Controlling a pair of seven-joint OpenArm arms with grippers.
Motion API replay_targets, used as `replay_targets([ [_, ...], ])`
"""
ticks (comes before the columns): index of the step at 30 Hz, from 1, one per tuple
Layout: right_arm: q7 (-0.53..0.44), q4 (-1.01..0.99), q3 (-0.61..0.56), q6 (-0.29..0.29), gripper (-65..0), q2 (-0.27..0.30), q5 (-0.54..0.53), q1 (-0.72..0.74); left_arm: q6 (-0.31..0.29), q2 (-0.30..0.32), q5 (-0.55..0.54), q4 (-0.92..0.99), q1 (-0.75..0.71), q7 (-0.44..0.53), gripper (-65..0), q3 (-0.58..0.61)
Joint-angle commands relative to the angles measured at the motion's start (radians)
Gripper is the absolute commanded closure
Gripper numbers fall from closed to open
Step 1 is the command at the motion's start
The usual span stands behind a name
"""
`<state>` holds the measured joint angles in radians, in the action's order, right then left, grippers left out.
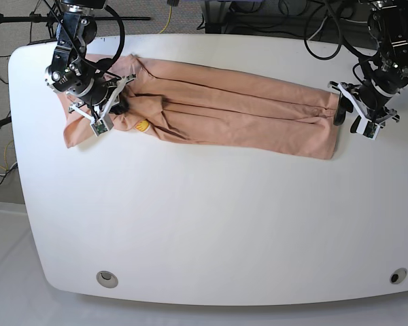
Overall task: Fold the T-shirt properly
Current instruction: 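Open the right gripper and lift it off the bunched shirt end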
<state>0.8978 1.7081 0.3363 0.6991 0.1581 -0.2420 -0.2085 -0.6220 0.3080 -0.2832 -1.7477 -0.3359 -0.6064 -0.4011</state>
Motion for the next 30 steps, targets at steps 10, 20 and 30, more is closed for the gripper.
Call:
replay_targets([
  [10,-0.013,0.012,0.003,-0.001,0.0,0.007,-0.004,0.01,0.007,0.012,0.012,0.038,0.02,0.007,-24.1,-0.008],
  [20,0.034,0.146,-0.001,-0.001,-2.8,-0.015,-0.05,0.045,0.004,-0.014,0.019,-0.024,0.031,-0.017,-25.6,-0.017],
  [30,0.11,0.195,0.004,-0.001,-2.8,-0.012,-0.053,0.119,0.004,-0.019,0.017,-0.077,0.033,-0.017,-25.6,-0.058],
])
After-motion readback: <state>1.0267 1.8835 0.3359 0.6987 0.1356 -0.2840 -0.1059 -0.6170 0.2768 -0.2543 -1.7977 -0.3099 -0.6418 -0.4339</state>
